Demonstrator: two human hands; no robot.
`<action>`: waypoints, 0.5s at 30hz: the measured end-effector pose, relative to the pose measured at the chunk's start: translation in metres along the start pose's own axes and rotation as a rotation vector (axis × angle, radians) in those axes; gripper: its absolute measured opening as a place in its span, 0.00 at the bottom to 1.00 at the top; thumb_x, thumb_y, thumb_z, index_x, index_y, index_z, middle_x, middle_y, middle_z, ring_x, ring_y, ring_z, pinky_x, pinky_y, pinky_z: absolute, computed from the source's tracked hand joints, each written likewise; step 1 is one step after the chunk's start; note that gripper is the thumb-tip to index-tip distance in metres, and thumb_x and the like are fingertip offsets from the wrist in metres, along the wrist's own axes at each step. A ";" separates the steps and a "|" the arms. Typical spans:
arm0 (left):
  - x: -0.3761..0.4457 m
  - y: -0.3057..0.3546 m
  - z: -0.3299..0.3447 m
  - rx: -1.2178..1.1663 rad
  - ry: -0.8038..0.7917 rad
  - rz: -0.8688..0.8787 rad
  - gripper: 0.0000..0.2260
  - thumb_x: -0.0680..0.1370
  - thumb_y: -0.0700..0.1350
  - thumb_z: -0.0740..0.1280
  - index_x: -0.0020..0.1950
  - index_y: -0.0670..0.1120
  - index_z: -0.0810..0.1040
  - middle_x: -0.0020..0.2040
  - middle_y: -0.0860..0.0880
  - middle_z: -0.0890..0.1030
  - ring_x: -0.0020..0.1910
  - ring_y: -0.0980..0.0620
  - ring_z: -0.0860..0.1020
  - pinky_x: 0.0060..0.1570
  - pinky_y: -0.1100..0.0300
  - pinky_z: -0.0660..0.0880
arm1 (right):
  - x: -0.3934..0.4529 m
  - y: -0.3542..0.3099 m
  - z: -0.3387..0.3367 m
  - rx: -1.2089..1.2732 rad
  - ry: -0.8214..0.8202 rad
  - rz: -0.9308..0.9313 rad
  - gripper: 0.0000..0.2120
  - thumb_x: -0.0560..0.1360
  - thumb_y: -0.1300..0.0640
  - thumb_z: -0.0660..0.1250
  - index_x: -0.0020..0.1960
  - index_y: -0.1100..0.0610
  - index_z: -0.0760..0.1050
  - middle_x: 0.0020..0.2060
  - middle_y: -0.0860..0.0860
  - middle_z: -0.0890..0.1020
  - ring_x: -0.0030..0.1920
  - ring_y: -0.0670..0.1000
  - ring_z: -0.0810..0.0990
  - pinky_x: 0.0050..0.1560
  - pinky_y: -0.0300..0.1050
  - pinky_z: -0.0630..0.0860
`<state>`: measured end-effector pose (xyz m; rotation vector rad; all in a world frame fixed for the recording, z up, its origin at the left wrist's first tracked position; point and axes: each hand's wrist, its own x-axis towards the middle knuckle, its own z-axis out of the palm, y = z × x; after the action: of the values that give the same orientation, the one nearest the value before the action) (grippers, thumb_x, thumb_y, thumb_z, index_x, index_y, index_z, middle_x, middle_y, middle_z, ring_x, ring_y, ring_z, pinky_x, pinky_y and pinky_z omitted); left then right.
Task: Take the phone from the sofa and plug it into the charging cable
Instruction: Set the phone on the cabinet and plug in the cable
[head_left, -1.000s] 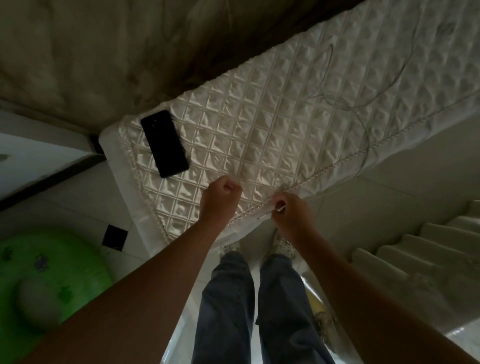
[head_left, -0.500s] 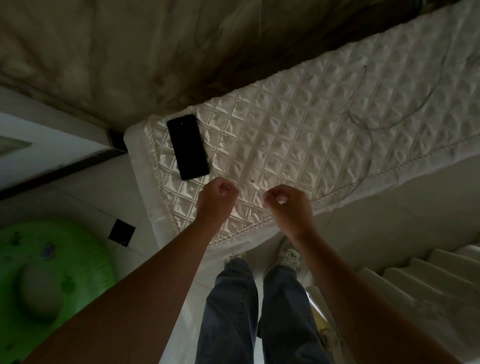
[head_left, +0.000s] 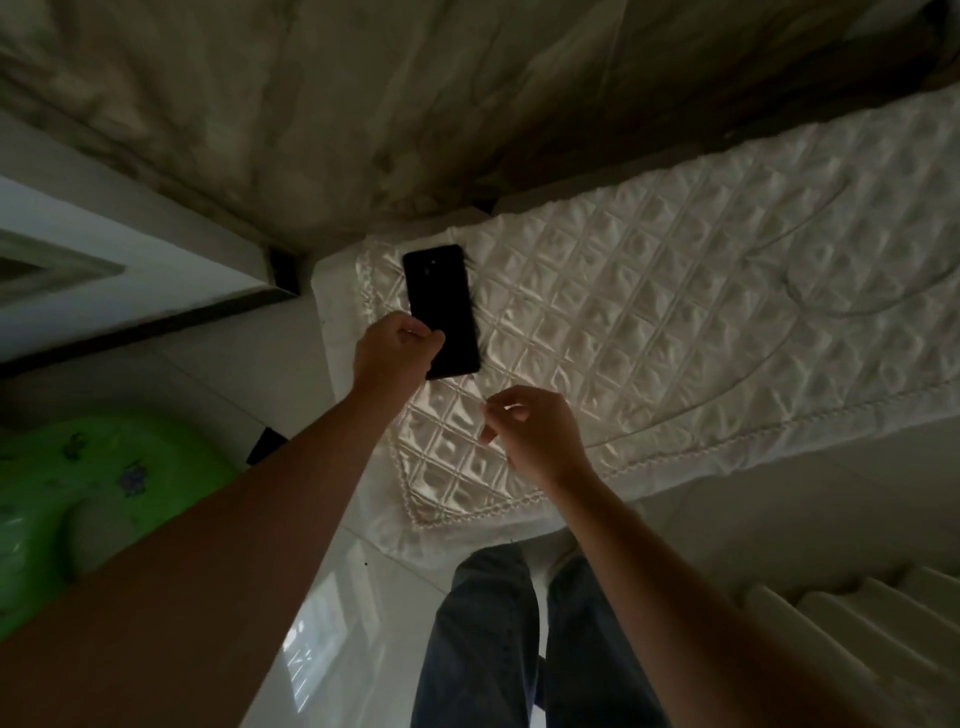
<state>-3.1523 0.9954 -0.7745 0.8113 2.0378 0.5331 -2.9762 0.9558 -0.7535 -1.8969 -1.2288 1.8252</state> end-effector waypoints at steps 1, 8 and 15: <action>0.004 0.000 -0.001 0.006 -0.014 -0.008 0.07 0.72 0.48 0.73 0.39 0.49 0.77 0.38 0.45 0.83 0.38 0.43 0.85 0.45 0.44 0.82 | 0.002 0.000 0.005 0.025 -0.013 0.032 0.06 0.73 0.54 0.65 0.40 0.54 0.80 0.32 0.49 0.86 0.19 0.40 0.74 0.26 0.36 0.69; 0.025 -0.003 -0.002 0.018 -0.048 -0.043 0.10 0.69 0.49 0.75 0.36 0.49 0.75 0.39 0.39 0.84 0.39 0.37 0.84 0.44 0.39 0.81 | 0.019 -0.002 0.034 0.042 -0.059 0.229 0.06 0.71 0.56 0.66 0.41 0.55 0.81 0.32 0.43 0.86 0.23 0.48 0.80 0.21 0.36 0.70; 0.033 -0.013 -0.004 0.035 -0.038 -0.028 0.14 0.65 0.54 0.75 0.34 0.50 0.72 0.37 0.40 0.82 0.38 0.37 0.83 0.41 0.38 0.81 | 0.030 0.000 0.044 0.020 -0.037 0.266 0.08 0.72 0.58 0.63 0.40 0.56 0.82 0.33 0.48 0.87 0.24 0.47 0.81 0.29 0.41 0.75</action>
<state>-3.1742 1.0091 -0.7991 0.8065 2.0254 0.4639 -3.0203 0.9601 -0.7835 -2.1099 -1.0037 2.0006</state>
